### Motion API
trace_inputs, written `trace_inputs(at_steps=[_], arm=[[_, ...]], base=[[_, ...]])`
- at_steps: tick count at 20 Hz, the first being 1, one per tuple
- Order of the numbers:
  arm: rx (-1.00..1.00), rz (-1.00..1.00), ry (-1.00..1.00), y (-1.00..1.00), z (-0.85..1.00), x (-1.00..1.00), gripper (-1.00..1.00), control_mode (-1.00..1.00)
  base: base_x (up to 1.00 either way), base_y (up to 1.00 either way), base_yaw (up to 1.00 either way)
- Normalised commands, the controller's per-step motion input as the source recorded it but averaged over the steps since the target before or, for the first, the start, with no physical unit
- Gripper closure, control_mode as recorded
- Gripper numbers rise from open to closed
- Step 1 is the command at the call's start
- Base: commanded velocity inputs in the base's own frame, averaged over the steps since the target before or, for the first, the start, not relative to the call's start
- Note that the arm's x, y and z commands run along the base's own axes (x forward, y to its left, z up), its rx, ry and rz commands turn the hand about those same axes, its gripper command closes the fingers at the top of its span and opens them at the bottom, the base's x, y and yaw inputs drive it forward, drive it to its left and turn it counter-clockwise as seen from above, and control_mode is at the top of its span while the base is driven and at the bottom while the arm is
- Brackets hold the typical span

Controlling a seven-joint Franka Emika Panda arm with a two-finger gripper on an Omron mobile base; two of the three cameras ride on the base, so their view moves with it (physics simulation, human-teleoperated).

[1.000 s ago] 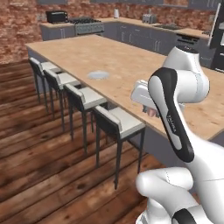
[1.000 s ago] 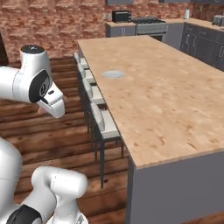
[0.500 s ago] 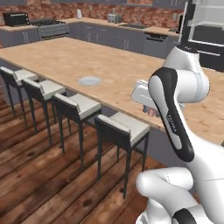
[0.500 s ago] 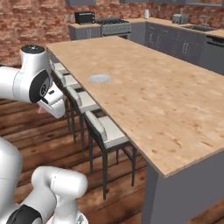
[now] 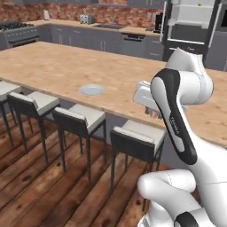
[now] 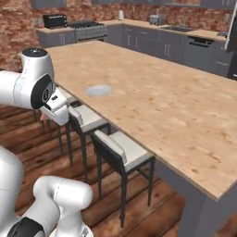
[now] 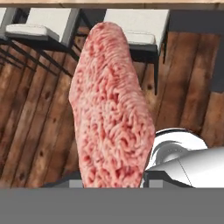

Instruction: Take the steak from the fridge and place it on the digital scale on the counter by the fridge. Wait a few seconds for a reading, then move it to the plate on the dining counter.

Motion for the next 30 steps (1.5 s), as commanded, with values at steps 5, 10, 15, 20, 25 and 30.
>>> trace_inputs(at_steps=[5,10,15,20,25,30], arm=[[0.00,0.00,0.00,0.00,0.00,0.00,1.00,1.00],[0.00,0.00,0.00,0.00,0.00,0.00,1.00,1.00],[0.00,0.00,0.00,0.00,0.00,0.00,1.00,1.00],[0.00,0.00,0.00,0.00,0.00,0.00,1.00,1.00],[0.00,0.00,0.00,0.00,0.00,0.00,1.00,1.00],[0.00,0.00,0.00,0.00,0.00,0.00,1.00,1.00]], base=[[0.49,0.89,-0.35],[0.56,0.84,-0.34],[0.56,0.74,-0.36],[0.66,0.62,-0.37],[0.85,0.32,-0.37],[0.94,0.09,-0.44]])
